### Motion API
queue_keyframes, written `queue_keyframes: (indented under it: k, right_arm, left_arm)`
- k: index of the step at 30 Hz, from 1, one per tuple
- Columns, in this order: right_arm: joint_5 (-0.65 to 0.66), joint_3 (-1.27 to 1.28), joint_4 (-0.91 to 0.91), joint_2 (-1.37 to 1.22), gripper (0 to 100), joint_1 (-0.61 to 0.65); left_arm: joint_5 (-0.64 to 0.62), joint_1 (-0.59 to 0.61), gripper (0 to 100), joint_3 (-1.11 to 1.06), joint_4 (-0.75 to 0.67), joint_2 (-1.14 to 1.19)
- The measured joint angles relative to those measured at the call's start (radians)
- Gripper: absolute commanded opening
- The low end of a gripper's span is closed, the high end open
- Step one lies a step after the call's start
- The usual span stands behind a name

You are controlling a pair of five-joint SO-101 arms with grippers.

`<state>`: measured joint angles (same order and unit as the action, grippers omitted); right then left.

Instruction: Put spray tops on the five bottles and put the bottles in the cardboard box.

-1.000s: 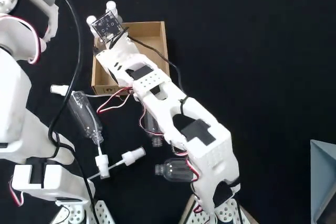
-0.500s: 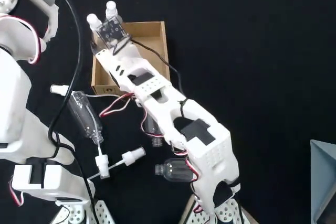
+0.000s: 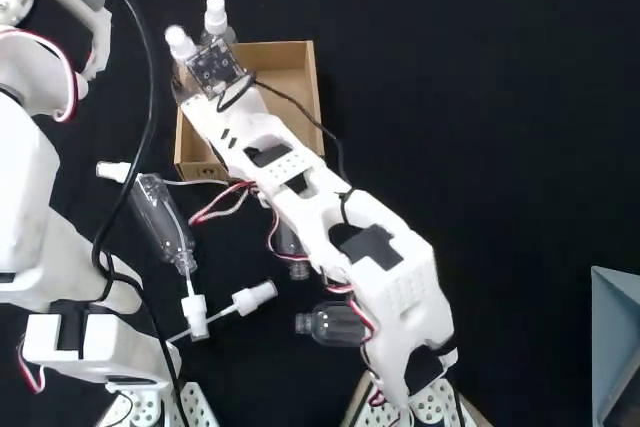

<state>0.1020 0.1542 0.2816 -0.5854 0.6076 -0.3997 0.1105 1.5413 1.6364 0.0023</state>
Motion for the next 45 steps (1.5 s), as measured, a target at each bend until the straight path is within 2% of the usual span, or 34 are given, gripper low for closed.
queue_keyframes:
  k: [5, 31, 37, 45]
  right_arm:
    - [-0.043, -0.023, 0.0, -0.049, 10.4, -0.002]
    - [-0.046, -0.031, 0.009, -0.057, 10.9, -0.002]
    - [-0.048, -0.031, 0.009, -0.057, 22.4, -0.002]
    - [-0.049, -0.031, 0.009, -0.058, 23.0, -0.002]
  left_arm:
    - [0.0, 0.0, 18, 0.0, 0.0, 0.0]
    - [0.0, 0.0, 18, 0.0, 0.0, 0.0]
    - [0.0, 0.0, 18, 0.0, 0.0, 0.0]
    - [0.0, 0.0, 18, 0.0, 0.0, 0.0]
